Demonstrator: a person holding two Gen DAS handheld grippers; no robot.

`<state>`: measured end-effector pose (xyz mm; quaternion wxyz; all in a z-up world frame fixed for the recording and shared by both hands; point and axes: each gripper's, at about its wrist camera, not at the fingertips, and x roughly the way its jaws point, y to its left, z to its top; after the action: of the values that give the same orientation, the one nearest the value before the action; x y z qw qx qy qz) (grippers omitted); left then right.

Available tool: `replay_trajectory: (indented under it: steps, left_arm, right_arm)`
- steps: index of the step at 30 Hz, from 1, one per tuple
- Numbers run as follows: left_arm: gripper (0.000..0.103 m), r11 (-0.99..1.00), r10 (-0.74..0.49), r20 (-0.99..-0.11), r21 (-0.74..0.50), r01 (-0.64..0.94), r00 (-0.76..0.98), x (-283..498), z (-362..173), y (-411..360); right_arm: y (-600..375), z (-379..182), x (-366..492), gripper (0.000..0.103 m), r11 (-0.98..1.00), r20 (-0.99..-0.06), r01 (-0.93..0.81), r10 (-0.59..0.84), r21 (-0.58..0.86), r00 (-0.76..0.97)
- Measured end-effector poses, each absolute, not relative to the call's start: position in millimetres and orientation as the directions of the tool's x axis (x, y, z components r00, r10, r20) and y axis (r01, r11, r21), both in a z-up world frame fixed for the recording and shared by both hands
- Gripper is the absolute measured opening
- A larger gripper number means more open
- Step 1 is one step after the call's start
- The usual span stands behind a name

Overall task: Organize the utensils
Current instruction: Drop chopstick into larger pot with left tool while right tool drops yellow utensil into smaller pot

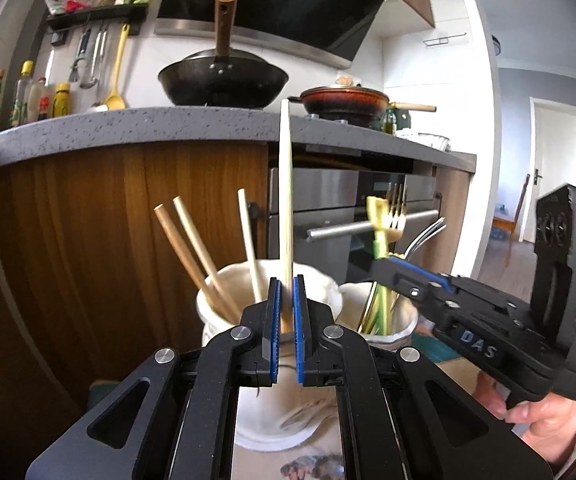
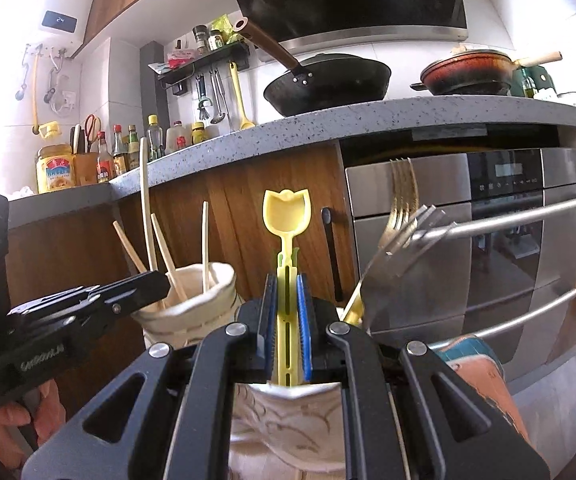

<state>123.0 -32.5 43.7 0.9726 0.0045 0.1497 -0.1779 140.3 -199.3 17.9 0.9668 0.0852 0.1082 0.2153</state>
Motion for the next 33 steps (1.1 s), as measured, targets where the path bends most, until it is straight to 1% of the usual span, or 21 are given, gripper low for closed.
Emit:
replay_trajectory:
  steps: [7,8,13,15,20,26,28,29,30,32,33]
  left_arm:
    - [0.007,0.930,-0.363,-0.310,-0.058,0.363,0.879,124,48,-34]
    - [0.009,0.930,-0.363,-0.312,-0.057,0.364,0.878,123,48,-35]
    - [0.023,0.924,-0.378,-0.304,-0.066,0.377,0.874,120,50,-37]
    - [0.026,0.924,-0.377,-0.303,-0.061,0.377,0.875,118,52,-37]
    - [0.028,0.924,-0.378,-0.302,-0.066,0.376,0.875,112,53,-35]
    - [0.032,0.924,-0.380,-0.306,-0.080,0.374,0.873,105,52,-31]
    - [0.033,0.924,-0.380,-0.311,-0.082,0.373,0.871,104,53,-30]
    - [0.033,0.924,-0.379,-0.314,-0.082,0.373,0.870,102,53,-29]
    - [0.035,0.924,-0.379,-0.316,-0.082,0.373,0.870,101,52,-29]
    - [0.037,0.925,-0.376,-0.317,-0.081,0.370,0.871,97,52,-28]
    - [0.038,0.926,-0.376,-0.317,-0.082,0.370,0.871,96,53,-27]
  right_arm:
    - [-204,12,134,0.010,0.897,-0.226,-0.379,0.428,0.229,0.875]
    - [-204,11,134,0.010,0.897,-0.233,-0.378,0.428,0.232,0.873]
    - [-206,7,137,0.010,0.897,-0.260,-0.368,0.427,0.245,0.866]
    - [-206,6,138,0.010,0.897,-0.271,-0.363,0.425,0.250,0.864]
    - [-206,4,135,0.010,0.899,-0.268,-0.362,0.422,0.246,0.866]
    - [-206,6,133,0.010,0.898,-0.275,-0.366,0.426,0.245,0.862]
    - [-207,7,132,0.013,0.898,-0.279,-0.366,0.427,0.245,0.860]
    - [-207,7,131,0.020,0.897,-0.277,-0.366,0.428,0.247,0.860]
    - [-209,9,129,0.030,0.898,-0.271,-0.365,0.425,0.246,0.864]
    - [-211,12,126,0.038,0.903,-0.263,-0.356,0.414,0.241,0.871]
    - [-213,13,124,0.040,0.904,-0.261,-0.352,0.410,0.241,0.874]
